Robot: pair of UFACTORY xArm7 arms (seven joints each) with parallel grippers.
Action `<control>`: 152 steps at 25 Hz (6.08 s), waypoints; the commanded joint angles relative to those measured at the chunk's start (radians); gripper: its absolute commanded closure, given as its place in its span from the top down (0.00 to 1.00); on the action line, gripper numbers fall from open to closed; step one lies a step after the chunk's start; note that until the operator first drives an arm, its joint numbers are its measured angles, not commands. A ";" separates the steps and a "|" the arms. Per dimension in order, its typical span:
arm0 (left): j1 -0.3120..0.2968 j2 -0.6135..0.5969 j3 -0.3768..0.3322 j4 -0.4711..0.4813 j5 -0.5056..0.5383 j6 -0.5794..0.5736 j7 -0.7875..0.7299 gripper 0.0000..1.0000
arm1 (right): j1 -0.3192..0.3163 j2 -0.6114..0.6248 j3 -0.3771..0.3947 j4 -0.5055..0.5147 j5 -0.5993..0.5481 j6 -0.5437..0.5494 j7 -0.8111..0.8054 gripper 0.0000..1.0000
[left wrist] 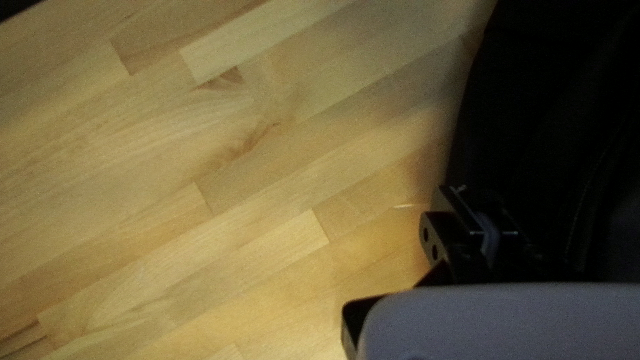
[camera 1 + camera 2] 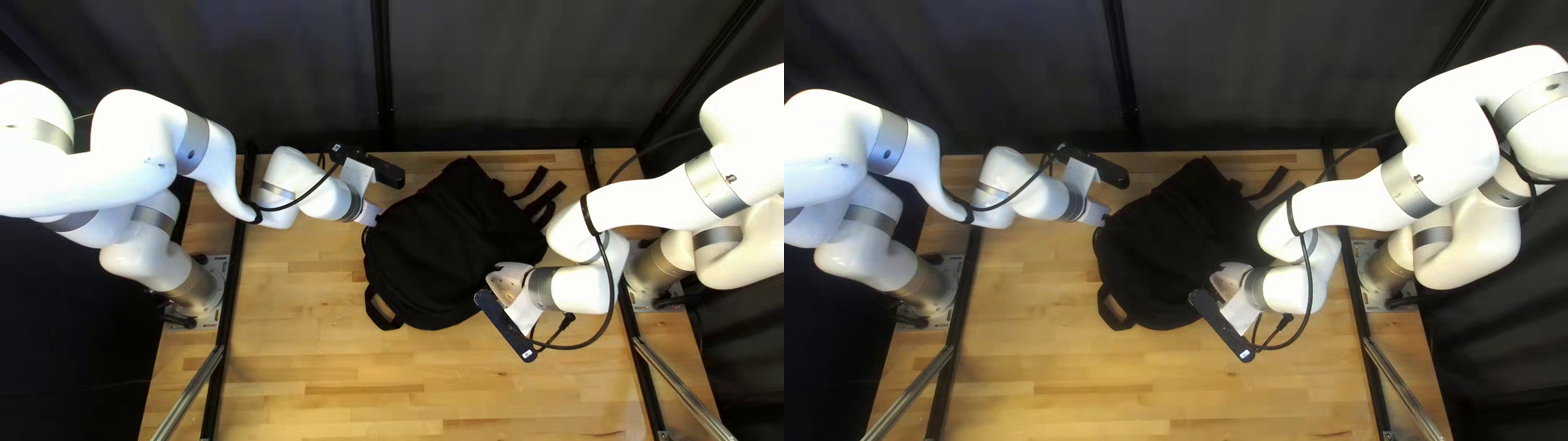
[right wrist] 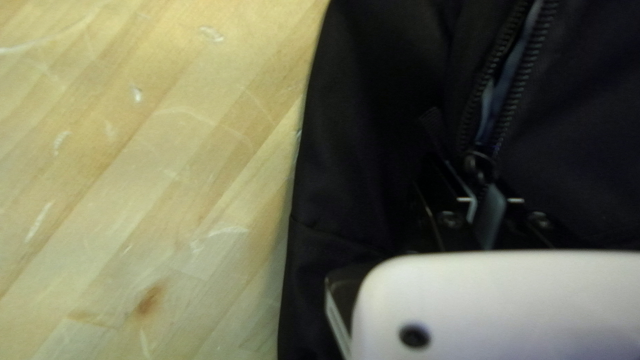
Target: Remove a lunch box from a kids backpack
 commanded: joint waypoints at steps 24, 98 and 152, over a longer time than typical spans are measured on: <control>-0.069 -0.299 -0.166 -0.145 0.031 0.193 -0.129 1.00 | -0.011 -0.007 -0.016 0.006 0.016 -0.019 -0.039 0.00; -0.162 0.014 -0.337 0.116 -0.105 0.349 -0.048 1.00 | 0.087 -0.180 -0.426 -0.145 0.468 -0.184 -0.836 0.00; -0.180 -0.105 -0.172 0.171 -0.929 0.300 0.902 0.00 | 0.258 -0.156 -0.038 0.129 0.530 0.326 -0.501 1.00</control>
